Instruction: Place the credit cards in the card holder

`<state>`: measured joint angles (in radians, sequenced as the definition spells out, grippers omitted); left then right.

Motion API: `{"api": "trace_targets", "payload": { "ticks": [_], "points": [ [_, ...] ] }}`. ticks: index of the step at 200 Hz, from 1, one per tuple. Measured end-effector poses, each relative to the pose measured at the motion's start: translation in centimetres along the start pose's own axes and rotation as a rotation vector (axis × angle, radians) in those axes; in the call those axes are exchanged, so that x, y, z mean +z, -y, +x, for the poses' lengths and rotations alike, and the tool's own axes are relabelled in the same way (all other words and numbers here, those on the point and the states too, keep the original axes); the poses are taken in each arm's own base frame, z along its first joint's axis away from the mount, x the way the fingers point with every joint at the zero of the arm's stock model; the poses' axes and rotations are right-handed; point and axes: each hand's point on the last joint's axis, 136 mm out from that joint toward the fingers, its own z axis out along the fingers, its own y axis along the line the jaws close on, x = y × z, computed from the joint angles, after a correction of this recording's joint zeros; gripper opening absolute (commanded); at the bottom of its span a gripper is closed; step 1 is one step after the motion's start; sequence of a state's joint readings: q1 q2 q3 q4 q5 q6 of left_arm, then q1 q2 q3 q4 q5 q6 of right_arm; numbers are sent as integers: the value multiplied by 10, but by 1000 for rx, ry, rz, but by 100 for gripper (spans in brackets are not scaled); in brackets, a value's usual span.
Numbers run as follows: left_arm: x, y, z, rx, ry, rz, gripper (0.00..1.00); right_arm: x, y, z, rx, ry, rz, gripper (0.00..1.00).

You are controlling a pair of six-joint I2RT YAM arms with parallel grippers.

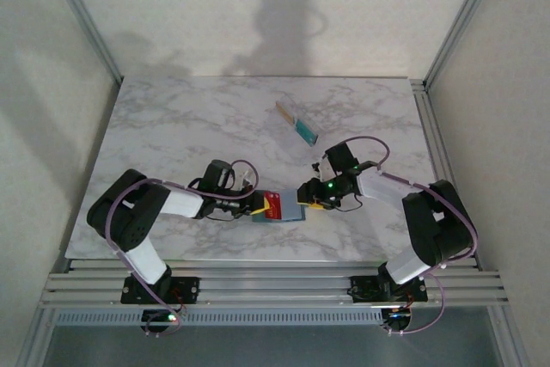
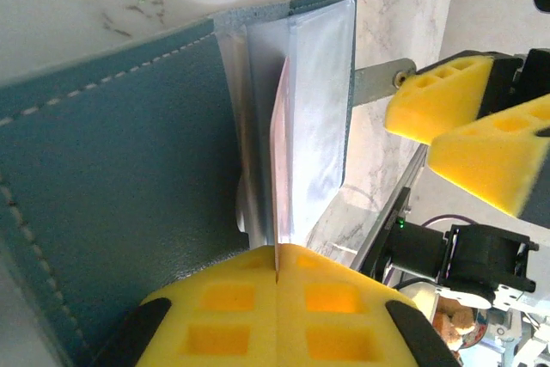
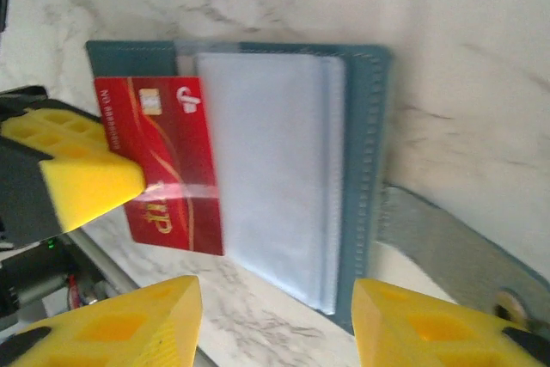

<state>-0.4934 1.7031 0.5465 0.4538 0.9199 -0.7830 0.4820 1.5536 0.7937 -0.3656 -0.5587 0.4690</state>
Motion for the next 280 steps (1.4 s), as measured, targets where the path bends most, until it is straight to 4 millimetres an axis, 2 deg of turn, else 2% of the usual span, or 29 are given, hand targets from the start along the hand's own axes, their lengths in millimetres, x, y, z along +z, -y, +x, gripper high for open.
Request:
{"api": "trace_targets", "payload": {
  "ticks": [24, 60, 119, 183, 280],
  "points": [
    [3, 1, 0, 4, -7, 1, 0, 0, 9, 2, -3, -4, 43, 46],
    [6, 4, -3, 10, -7, 5, 0, 12, 20, 5, 5, -39, 65, 31],
    [16, 15, -5, 33, -25, 17, 0, 21, 22, 5, 27, -52, 34, 20],
    [28, 17, -5, 23, -46, 13, 0, 26, 19, 5, 31, -51, -5, 18],
    [27, 13, -13, 13, 33, -51, 0, 26, 18, 5, 43, -29, -24, 16]
  ]
}}
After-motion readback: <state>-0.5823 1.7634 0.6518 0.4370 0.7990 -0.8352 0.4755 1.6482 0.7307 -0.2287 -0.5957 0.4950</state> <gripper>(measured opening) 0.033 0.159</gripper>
